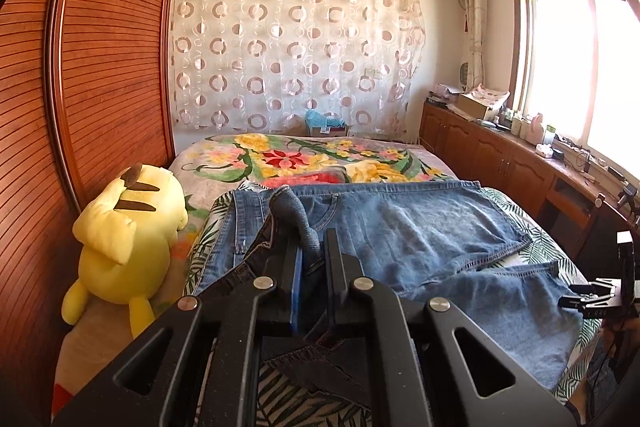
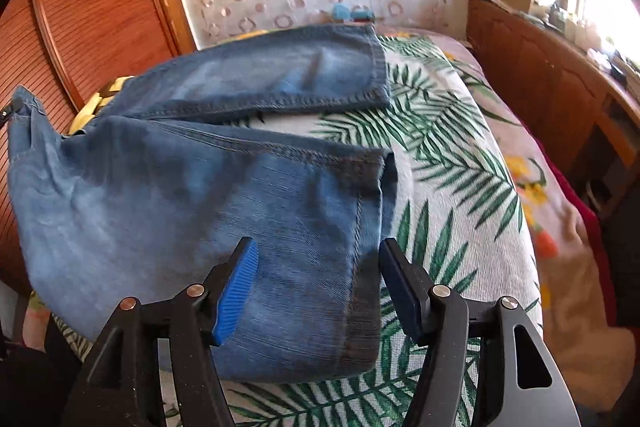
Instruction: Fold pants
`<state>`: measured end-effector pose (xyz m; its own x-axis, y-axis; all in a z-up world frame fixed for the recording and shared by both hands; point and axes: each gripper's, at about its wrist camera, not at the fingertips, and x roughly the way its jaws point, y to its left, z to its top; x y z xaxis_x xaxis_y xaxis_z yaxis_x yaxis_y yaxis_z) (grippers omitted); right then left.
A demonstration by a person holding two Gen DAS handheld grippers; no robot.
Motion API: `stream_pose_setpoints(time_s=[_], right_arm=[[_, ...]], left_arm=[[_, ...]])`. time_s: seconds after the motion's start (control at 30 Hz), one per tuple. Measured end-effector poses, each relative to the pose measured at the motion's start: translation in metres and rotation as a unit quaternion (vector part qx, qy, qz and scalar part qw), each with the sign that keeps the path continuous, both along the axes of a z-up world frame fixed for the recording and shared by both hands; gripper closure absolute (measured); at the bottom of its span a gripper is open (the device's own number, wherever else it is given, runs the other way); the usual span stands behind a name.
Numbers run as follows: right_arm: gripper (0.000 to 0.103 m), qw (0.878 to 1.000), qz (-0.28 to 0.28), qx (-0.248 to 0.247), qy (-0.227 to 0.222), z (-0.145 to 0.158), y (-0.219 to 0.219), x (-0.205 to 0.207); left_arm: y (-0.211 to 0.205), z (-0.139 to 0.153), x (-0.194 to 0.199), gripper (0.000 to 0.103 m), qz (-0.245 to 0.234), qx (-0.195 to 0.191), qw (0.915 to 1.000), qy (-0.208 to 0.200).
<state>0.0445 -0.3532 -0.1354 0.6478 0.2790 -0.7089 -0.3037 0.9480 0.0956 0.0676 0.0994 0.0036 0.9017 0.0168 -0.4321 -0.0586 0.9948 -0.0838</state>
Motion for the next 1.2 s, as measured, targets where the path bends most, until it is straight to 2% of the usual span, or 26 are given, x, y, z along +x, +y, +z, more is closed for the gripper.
stream_pose_setpoints(time_s=[0.23,0.27,0.3,0.37,0.5,0.63,0.83,0.93,1.03,1.2], right_arm=[[0.038,1.0,-0.008,-0.004,0.012,0.001,0.001,-0.007],[0.042,1.0,-0.003,-0.008,0.012,0.0,0.003,-0.009],[0.061,1.0,0.003,-0.01,0.013,0.006,0.011,-0.003],[0.088,1.0,0.019,-0.007,0.018,0.009,0.013,0.001],[0.089,1.0,0.025,-0.008,-0.007,0.025,0.01,0.012],[0.089,0.999,0.024,-0.006,-0.038,0.055,0.011,0.029],[0.089,0.995,0.041,-0.024,-0.089,0.103,0.029,0.059],[0.089,0.993,0.048,-0.035,-0.105,0.117,0.038,0.081],[0.089,0.993,0.046,-0.045,-0.102,0.115,0.047,0.112],[0.089,0.996,0.036,-0.059,-0.064,0.088,0.063,0.162]], left_arm=[[0.004,0.001,0.011,0.093,-0.001,-0.008,1.0,-0.001],[0.005,0.002,0.015,0.093,-0.001,-0.008,1.0,-0.001],[0.006,0.002,0.019,0.093,-0.002,-0.007,1.0,0.001],[0.007,0.003,0.027,0.093,-0.004,-0.004,1.0,0.001],[0.012,0.007,0.044,0.093,-0.005,-0.008,1.0,-0.004],[0.02,0.014,0.063,0.093,-0.001,-0.016,0.9998,-0.012],[0.032,0.025,0.099,0.093,0.008,-0.015,0.9997,-0.02],[0.039,0.023,0.119,0.093,0.016,-0.011,0.9996,-0.02],[0.045,0.013,0.142,0.093,0.022,-0.012,0.9997,-0.009],[0.05,-0.015,0.166,0.093,0.025,-0.02,0.9993,0.021]])
